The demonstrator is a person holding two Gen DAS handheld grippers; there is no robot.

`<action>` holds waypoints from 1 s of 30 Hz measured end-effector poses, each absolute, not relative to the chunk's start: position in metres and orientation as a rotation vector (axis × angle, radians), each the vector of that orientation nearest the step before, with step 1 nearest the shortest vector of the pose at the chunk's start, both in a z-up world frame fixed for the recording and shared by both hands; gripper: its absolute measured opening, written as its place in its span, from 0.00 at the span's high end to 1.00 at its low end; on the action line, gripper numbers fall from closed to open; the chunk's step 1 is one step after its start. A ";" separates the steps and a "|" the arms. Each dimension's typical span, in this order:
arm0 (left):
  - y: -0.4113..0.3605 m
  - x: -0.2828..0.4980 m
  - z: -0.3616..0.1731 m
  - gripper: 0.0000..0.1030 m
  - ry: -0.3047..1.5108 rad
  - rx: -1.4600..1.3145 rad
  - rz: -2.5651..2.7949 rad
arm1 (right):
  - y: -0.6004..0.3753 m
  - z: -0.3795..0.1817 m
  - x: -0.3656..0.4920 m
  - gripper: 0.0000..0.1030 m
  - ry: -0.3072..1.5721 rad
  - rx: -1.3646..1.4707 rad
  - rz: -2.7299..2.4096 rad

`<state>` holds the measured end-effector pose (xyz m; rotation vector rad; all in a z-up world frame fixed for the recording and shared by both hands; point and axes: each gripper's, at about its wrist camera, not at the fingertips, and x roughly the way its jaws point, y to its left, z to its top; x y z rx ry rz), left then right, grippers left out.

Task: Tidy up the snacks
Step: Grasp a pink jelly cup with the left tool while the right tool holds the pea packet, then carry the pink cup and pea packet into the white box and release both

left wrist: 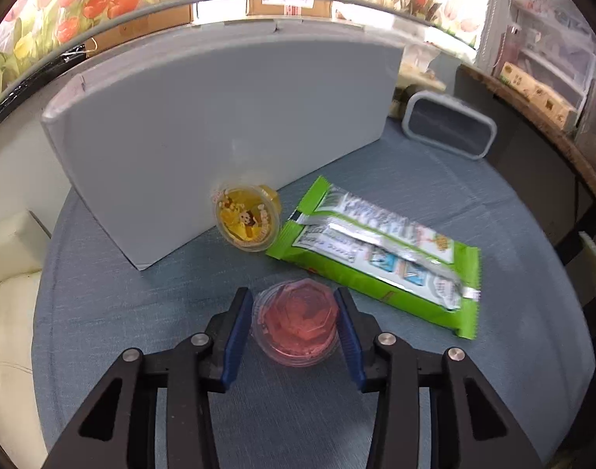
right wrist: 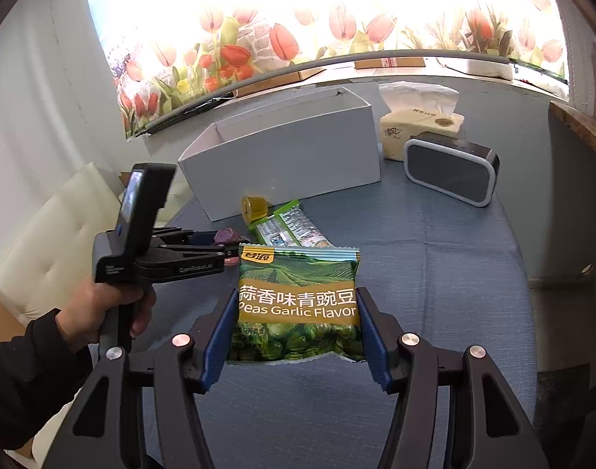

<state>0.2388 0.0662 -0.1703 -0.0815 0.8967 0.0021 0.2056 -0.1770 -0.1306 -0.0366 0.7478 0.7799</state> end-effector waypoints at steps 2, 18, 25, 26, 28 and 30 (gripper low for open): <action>0.065 0.229 -0.162 0.54 0.871 -0.085 -0.006 | -0.176 -0.130 0.204 0.39 0.744 -0.038 0.782; 0.091 0.219 -0.042 0.54 0.659 -0.154 -0.013 | -0.119 -0.082 0.252 0.39 0.668 -0.040 0.857; 0.123 0.265 -0.005 0.54 0.607 -0.166 0.031 | -0.060 -0.037 0.318 0.39 0.622 -0.060 0.899; 0.128 0.273 -0.003 0.54 0.607 -0.174 0.039 | -0.051 -0.033 0.327 0.39 0.618 -0.065 0.904; 0.137 0.287 -0.002 0.54 0.611 -0.185 0.051 | -0.036 -0.027 0.344 0.39 0.614 -0.083 0.904; 0.145 0.297 -0.004 0.54 0.616 -0.189 0.060 | -0.022 -0.024 0.362 0.39 0.617 -0.086 0.908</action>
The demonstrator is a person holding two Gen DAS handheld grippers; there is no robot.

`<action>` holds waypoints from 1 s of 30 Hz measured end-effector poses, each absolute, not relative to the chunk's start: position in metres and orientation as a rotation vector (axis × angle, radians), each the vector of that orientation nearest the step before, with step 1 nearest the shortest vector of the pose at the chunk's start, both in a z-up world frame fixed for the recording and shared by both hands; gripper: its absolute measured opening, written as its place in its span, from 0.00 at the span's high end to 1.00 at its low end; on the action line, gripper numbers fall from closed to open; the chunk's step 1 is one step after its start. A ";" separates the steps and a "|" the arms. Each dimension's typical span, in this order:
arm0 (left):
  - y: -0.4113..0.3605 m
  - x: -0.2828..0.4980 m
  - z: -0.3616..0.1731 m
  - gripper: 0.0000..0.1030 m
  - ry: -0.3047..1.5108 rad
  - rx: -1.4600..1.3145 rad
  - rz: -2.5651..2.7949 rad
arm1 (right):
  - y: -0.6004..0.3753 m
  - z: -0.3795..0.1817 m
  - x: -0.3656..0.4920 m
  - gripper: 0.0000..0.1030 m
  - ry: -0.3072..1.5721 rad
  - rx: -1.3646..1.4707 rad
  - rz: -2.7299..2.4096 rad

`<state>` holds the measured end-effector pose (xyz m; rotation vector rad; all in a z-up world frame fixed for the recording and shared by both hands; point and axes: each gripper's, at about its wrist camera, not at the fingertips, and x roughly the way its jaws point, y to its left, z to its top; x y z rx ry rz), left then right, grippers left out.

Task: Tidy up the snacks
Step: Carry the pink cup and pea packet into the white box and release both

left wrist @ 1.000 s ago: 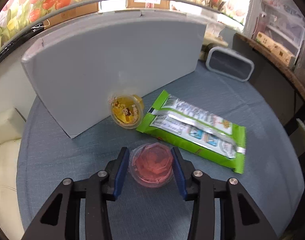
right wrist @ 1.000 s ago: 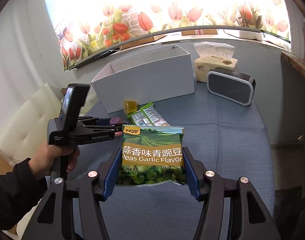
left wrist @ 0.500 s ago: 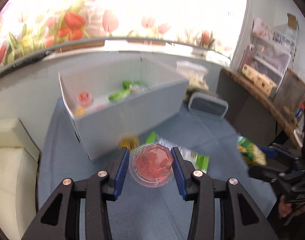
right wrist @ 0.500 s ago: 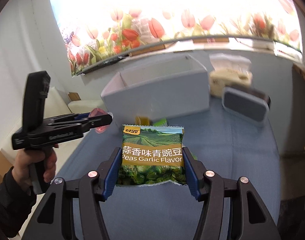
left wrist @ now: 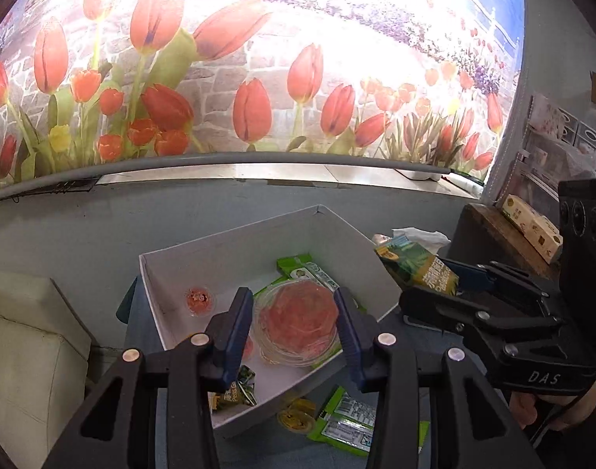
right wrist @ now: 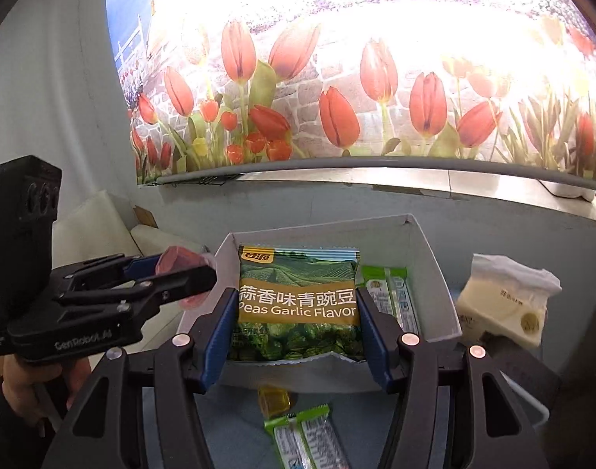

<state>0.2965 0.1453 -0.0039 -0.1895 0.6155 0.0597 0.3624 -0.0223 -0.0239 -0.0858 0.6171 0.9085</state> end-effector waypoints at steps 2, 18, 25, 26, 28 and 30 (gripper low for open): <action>0.153 0.306 -0.009 0.54 0.632 -0.198 0.072 | -0.010 -0.025 0.381 0.39 0.637 -0.078 0.905; 0.188 0.331 -0.060 0.00 0.735 -0.190 0.133 | 0.009 -0.063 0.442 0.05 0.776 -0.028 0.797; 0.187 0.320 -0.055 0.00 0.731 -0.163 0.159 | 0.005 -0.055 0.438 0.00 0.764 -0.005 0.787; 0.187 0.319 -0.053 0.00 0.727 -0.163 0.162 | 0.005 -0.054 0.437 0.00 0.763 -0.002 0.786; 0.184 0.315 -0.049 0.00 0.720 -0.165 0.150 | 0.004 -0.051 0.433 0.00 0.753 0.001 0.785; 0.180 0.310 -0.044 0.00 0.712 -0.149 0.153 | 0.000 -0.047 0.427 0.00 0.724 -0.003 0.787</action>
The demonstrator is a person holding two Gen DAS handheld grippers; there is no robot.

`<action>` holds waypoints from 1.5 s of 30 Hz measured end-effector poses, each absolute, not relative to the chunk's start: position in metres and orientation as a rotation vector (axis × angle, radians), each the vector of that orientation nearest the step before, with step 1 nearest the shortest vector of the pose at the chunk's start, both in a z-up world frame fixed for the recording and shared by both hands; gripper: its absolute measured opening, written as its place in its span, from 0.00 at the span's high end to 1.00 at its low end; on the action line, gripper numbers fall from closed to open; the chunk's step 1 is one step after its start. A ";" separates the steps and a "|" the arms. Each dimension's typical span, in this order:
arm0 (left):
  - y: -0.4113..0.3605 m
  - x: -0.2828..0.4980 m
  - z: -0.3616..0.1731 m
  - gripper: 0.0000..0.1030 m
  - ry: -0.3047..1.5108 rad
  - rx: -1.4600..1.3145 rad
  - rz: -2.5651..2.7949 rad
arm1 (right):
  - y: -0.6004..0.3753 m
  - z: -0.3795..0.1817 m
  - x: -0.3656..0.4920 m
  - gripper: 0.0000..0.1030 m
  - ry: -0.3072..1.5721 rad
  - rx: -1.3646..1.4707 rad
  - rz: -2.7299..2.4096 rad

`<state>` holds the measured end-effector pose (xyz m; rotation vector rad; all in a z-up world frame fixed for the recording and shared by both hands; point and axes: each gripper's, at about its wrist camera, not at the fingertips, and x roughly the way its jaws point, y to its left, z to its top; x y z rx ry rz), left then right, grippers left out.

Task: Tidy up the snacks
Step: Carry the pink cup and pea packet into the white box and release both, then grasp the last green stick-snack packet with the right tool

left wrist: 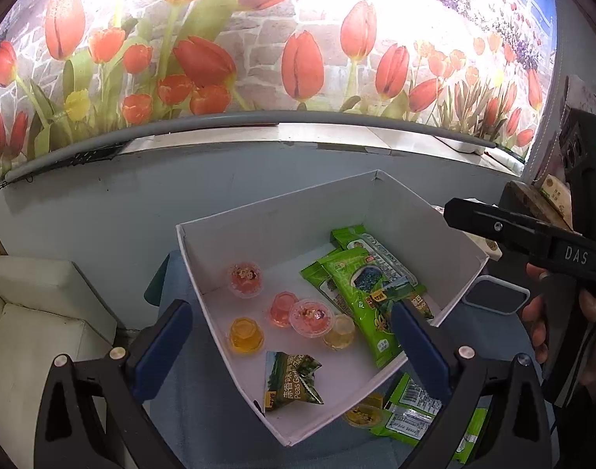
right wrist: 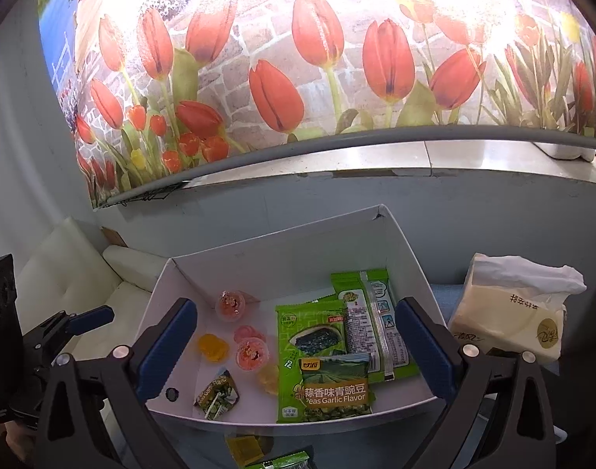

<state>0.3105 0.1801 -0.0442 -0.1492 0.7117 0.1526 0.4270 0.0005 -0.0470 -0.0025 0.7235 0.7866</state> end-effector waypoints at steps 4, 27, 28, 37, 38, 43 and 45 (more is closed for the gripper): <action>0.170 0.292 -0.037 0.00 0.693 -0.154 0.133 | -0.011 -0.044 0.412 0.00 0.718 0.016 0.822; 0.051 0.080 -0.062 0.00 0.658 -0.181 0.055 | -0.046 -0.174 0.298 0.00 0.871 -0.387 0.912; 0.050 0.074 -0.066 0.00 0.665 -0.185 0.055 | -0.045 -0.181 0.302 0.00 0.888 -0.385 0.904; 0.061 0.057 -0.086 0.00 0.715 -0.238 0.078 | -0.033 -0.208 0.301 0.00 0.875 -0.482 0.893; 0.061 0.057 -0.087 0.00 0.713 -0.239 0.087 | -0.033 -0.208 0.301 0.00 0.875 -0.481 0.893; 0.061 0.062 -0.090 0.00 0.711 -0.249 0.075 | -0.040 -0.202 0.297 0.34 0.852 -0.468 0.883; 0.058 0.068 -0.092 0.00 0.719 -0.240 0.070 | -0.043 -0.201 0.295 0.35 0.859 -0.470 0.874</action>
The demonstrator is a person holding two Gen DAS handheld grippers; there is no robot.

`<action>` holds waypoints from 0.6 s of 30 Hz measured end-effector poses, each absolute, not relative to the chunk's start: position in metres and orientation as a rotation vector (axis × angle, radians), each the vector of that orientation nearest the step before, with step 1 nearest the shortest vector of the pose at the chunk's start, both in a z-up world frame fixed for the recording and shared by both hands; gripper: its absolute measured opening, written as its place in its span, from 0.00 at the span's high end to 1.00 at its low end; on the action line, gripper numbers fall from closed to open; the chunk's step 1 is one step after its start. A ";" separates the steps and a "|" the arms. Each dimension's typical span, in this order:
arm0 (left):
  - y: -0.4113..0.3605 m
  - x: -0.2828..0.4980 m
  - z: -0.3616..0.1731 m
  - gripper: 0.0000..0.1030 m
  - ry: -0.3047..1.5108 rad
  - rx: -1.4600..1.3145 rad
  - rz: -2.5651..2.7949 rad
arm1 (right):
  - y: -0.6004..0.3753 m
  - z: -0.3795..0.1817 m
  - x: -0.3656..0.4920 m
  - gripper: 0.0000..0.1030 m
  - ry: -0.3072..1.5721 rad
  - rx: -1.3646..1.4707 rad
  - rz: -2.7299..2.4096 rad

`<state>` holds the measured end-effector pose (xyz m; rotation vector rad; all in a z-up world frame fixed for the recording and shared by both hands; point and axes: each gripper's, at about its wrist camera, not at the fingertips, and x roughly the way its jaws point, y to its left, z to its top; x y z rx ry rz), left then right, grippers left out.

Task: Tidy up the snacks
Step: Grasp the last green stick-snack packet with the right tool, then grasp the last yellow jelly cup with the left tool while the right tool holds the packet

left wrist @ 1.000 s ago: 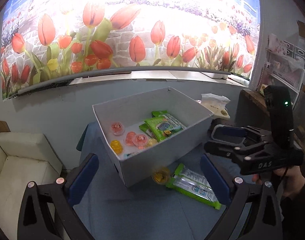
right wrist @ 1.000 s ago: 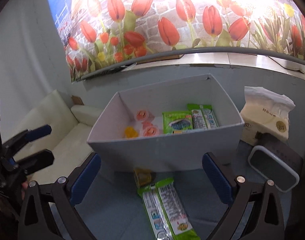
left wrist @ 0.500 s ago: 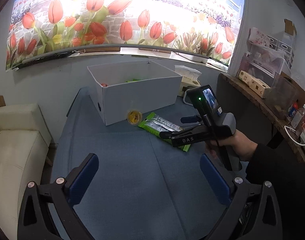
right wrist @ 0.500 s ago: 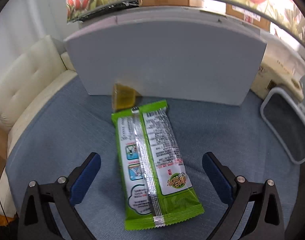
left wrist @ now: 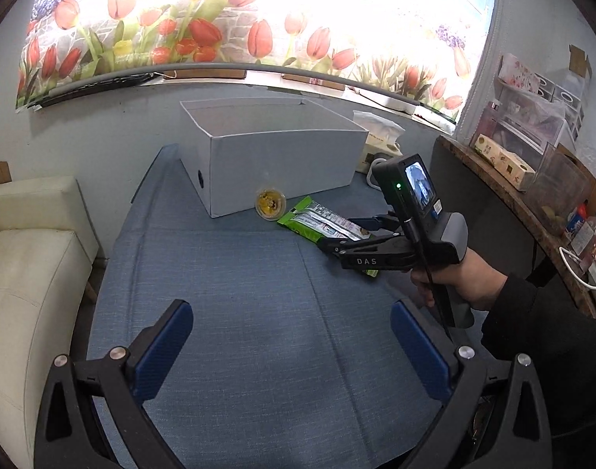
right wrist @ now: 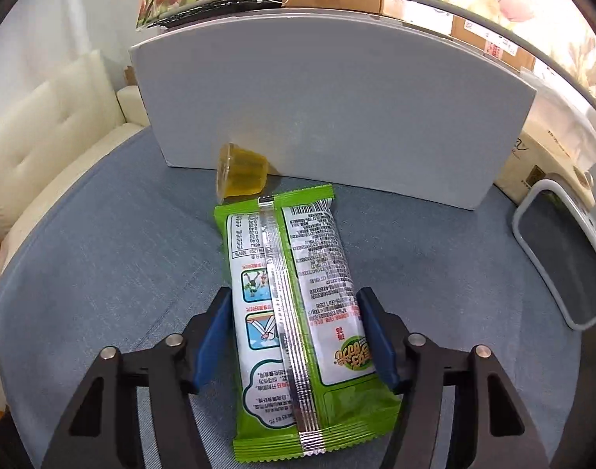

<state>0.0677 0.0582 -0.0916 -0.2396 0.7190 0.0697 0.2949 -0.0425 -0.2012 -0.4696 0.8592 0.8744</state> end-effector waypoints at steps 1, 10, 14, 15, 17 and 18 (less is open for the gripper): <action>0.057 0.071 -0.092 0.00 0.721 -0.233 0.069 | -0.043 -0.200 0.293 0.35 0.858 -0.470 0.871; 0.063 0.132 -0.101 0.00 0.737 -0.242 0.124 | -0.102 -0.177 0.263 0.37 0.859 -0.339 0.832; 0.070 0.184 -0.114 0.00 0.748 -0.304 0.192 | -0.143 -0.166 0.239 0.37 0.853 -0.304 0.811; 0.071 0.199 -0.118 0.00 0.744 -0.323 0.203 | -0.154 -0.166 0.232 0.37 0.849 -0.300 0.812; 0.073 0.224 -0.128 0.00 0.756 -0.330 0.266 | -0.175 -0.165 0.223 0.37 0.860 -0.292 0.802; 0.073 0.238 -0.134 0.00 0.765 -0.328 0.300 | -0.184 -0.163 0.221 0.37 0.869 -0.279 0.794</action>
